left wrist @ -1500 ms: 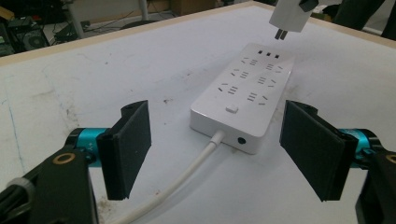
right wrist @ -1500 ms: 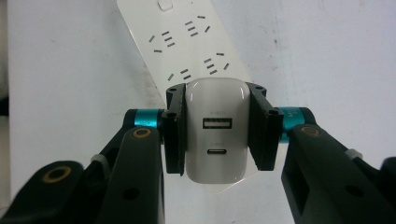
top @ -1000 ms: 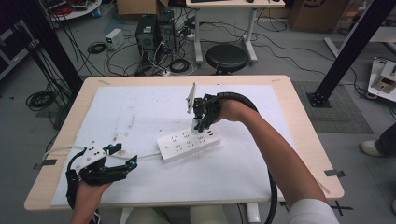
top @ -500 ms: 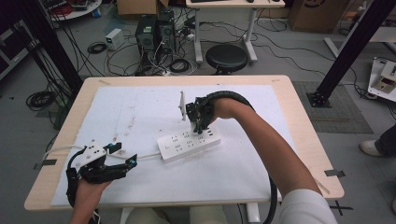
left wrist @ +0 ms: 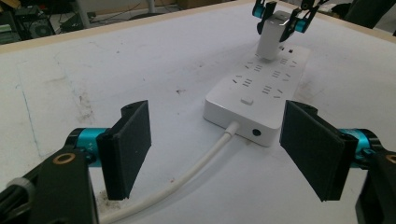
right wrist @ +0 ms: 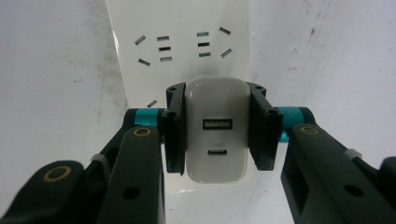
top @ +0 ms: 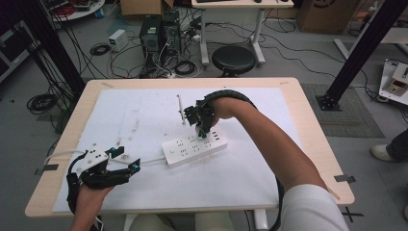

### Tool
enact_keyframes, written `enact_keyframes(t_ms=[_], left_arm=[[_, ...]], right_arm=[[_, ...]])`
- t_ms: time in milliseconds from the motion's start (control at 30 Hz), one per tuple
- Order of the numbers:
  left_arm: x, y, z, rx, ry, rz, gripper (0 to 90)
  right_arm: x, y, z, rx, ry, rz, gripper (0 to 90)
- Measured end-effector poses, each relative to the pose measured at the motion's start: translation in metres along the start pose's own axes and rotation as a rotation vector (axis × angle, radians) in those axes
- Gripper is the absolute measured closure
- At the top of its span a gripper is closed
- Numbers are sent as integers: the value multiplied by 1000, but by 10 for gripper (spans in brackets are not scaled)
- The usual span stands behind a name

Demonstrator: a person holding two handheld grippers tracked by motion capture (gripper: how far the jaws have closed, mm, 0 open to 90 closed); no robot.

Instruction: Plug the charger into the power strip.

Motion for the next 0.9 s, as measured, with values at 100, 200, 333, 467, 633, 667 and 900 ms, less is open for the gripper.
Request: enact_keyframes(t_ms=[100, 200, 333, 467, 633, 667, 900], left_arm=[[0, 0, 0, 1, -1, 3, 249], [0, 0, 0, 6, -1, 5, 249], [-1, 0, 0, 0, -1, 2, 249], [0, 0, -3, -2, -5, 0, 249], [0, 0, -5, 0, -3, 5, 249], [0, 0, -5, 0, -1, 7, 249], [0, -2, -8, -4, -2, 9, 249]], right_arm=[[-2, 0, 0, -6, -17, 5, 644], [-3, 0, 0, -10, -28, 8, 644], [-2, -1, 0, -1, -28, 21, 643], [-1, -2, -1, 23, -22, 66, 642], [3, -3, -2, 59, 19, 37, 642], [3, -4, -2, 65, 28, 15, 642], [-1, -1, -10, 45, 9, 77, 636]])
Point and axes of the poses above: each handheld gripper's, and its own axes: z roughly backward along the jaws, y roughly out of its top, x roughly to its right, the point moved 8 cm from there along -z, roughly forward along the jaws, and after that the axes turned 2 degrees about -x, right-handed, at the moved point
